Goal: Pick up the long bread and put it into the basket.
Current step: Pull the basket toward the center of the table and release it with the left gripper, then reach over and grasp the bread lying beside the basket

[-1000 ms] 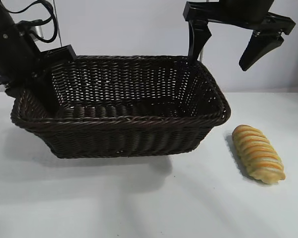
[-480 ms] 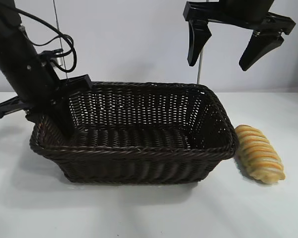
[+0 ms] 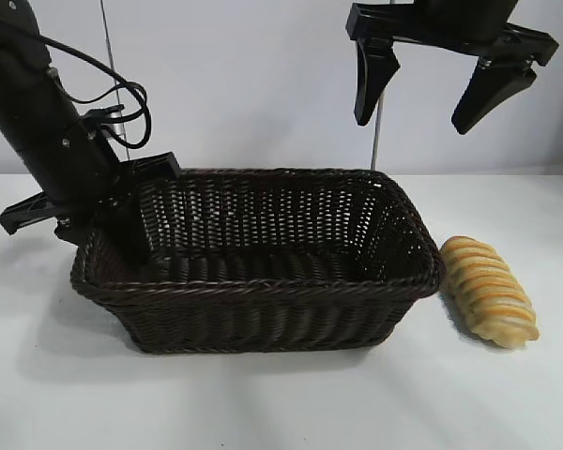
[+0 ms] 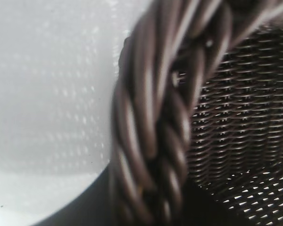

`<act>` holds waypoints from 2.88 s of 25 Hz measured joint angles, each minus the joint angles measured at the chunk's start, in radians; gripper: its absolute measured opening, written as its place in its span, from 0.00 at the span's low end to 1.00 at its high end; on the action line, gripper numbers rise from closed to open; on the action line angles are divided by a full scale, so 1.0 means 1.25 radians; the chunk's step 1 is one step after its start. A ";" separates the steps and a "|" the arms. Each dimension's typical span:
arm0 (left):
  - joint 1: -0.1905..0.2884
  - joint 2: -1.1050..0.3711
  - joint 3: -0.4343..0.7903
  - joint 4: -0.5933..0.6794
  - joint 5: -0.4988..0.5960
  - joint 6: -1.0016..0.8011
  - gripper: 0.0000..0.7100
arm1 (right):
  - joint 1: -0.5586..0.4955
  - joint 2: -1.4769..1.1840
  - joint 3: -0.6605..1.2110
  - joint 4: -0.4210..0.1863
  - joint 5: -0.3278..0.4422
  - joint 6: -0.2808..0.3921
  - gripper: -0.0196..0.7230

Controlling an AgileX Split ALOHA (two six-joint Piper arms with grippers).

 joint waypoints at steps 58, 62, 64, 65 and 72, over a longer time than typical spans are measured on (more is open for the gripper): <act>0.000 -0.150 -0.138 0.112 0.178 -0.063 0.89 | -0.045 0.000 0.001 -0.121 0.130 0.022 0.95; 0.000 -0.150 -0.138 0.112 0.178 -0.063 0.89 | -0.096 0.000 0.020 -0.127 0.121 0.024 0.95; 0.000 -0.150 -0.138 0.112 0.178 -0.063 0.89 | -0.116 0.000 0.059 -0.127 0.097 0.024 0.95; 0.000 -0.150 -0.138 0.112 0.178 -0.063 0.89 | -0.122 0.000 0.089 -0.125 0.078 0.024 0.95; 0.000 -0.150 -0.138 0.112 0.178 -0.063 0.89 | -0.126 0.000 0.287 -0.117 -0.127 0.063 0.95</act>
